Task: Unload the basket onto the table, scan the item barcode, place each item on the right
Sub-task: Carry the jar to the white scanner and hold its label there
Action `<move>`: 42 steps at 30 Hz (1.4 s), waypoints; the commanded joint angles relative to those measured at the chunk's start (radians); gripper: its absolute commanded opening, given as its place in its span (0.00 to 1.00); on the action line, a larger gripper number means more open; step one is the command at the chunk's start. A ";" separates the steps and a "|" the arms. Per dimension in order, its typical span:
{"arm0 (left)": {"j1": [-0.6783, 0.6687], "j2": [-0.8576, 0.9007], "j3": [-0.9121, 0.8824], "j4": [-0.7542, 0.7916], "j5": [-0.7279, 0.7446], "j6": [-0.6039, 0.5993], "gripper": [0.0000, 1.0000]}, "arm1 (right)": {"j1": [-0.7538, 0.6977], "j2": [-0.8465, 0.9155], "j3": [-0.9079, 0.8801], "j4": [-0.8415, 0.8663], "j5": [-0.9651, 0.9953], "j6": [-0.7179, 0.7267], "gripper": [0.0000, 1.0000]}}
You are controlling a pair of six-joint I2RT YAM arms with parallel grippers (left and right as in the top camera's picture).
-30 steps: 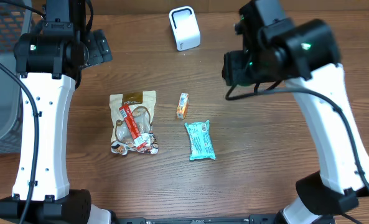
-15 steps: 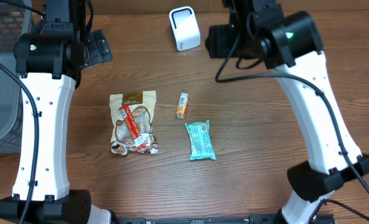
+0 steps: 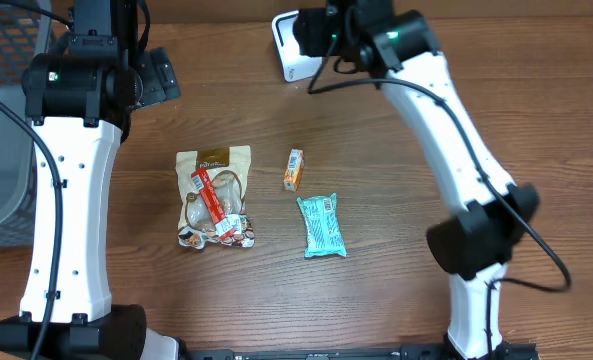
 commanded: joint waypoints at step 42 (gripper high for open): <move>-0.002 -0.007 0.008 0.001 -0.013 0.011 1.00 | -0.043 0.401 0.011 0.873 0.000 0.004 0.04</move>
